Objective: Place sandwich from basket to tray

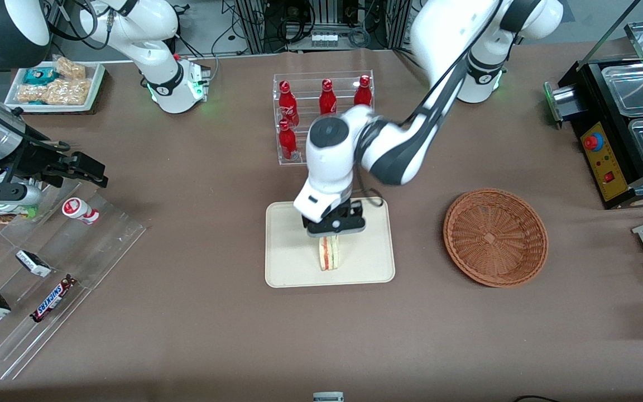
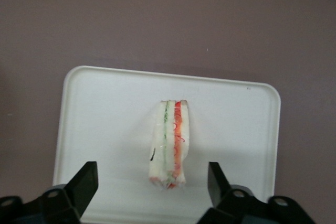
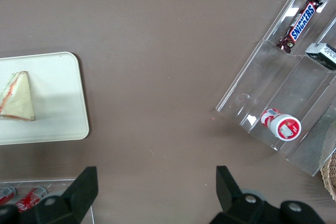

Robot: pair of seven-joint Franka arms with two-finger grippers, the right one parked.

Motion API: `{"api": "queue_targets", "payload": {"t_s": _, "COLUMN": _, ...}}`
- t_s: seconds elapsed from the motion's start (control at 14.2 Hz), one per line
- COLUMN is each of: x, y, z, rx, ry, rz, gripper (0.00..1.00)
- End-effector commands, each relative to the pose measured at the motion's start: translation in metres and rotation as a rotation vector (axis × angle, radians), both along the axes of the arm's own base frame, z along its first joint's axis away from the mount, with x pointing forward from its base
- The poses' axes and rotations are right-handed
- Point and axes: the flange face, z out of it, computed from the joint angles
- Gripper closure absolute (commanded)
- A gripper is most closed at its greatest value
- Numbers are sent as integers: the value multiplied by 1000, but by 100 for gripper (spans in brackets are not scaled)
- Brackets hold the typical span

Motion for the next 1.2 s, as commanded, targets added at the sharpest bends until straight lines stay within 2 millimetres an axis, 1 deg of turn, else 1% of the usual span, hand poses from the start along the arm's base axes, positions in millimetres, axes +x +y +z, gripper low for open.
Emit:
{"api": "queue_targets", "payload": {"t_s": 0.0, "x": -4, "y": 37, "z": 64, "rx": 1, "ry": 0, "rz": 46, "gripper": 0}}
{"api": "queue_targets", "payload": {"t_s": 0.07, "x": 9, "y": 67, "z": 79, "rx": 6, "ry": 8, "rz": 81, "gripper": 0}}
{"api": "queue_targets", "payload": {"t_s": 0.14, "x": 14, "y": 92, "z": 87, "rx": 33, "ry": 32, "rz": 101, "gripper": 0}}
{"api": "queue_targets", "payload": {"t_s": 0.21, "x": 19, "y": 108, "z": 87, "rx": 56, "ry": 54, "rz": 109, "gripper": 0}}
{"api": "queue_targets", "payload": {"t_s": 0.28, "x": 28, "y": 137, "z": 87, "rx": 75, "ry": 76, "rz": 124, "gripper": 0}}
{"api": "queue_targets", "payload": {"t_s": 0.35, "x": 32, "y": 165, "z": 89, "rx": 92, "ry": 95, "rz": 114, "gripper": 0}}
{"api": "queue_targets", "payload": {"t_s": 0.42, "x": 32, "y": 193, "z": 89, "rx": 97, "ry": 121, "rz": 86, "gripper": 0}}
{"api": "queue_targets", "payload": {"t_s": 0.49, "x": 32, "y": 220, "z": 94, "rx": 93, "ry": 138, "rz": 63, "gripper": 0}}
{"api": "queue_targets", "payload": {"t_s": 0.56, "x": 32, "y": 251, "z": 98, "rx": 98, "ry": 148, "rz": 38, "gripper": 0}}
{"api": "queue_targets", "payload": {"t_s": 0.71, "x": 30, "y": 302, "z": 110, "rx": 79, "ry": 177, "rz": -5, "gripper": 0}}
{"api": "queue_targets", "payload": {"t_s": 0.99, "x": 24, "y": 388, "z": 134, "rx": 96, "ry": 254, "rz": -114, "gripper": 0}}
{"api": "queue_targets", "payload": {"t_s": 1.13, "x": 19, "y": 417, "z": 146, "rx": 102, "ry": 280, "rz": -187, "gripper": 0}}
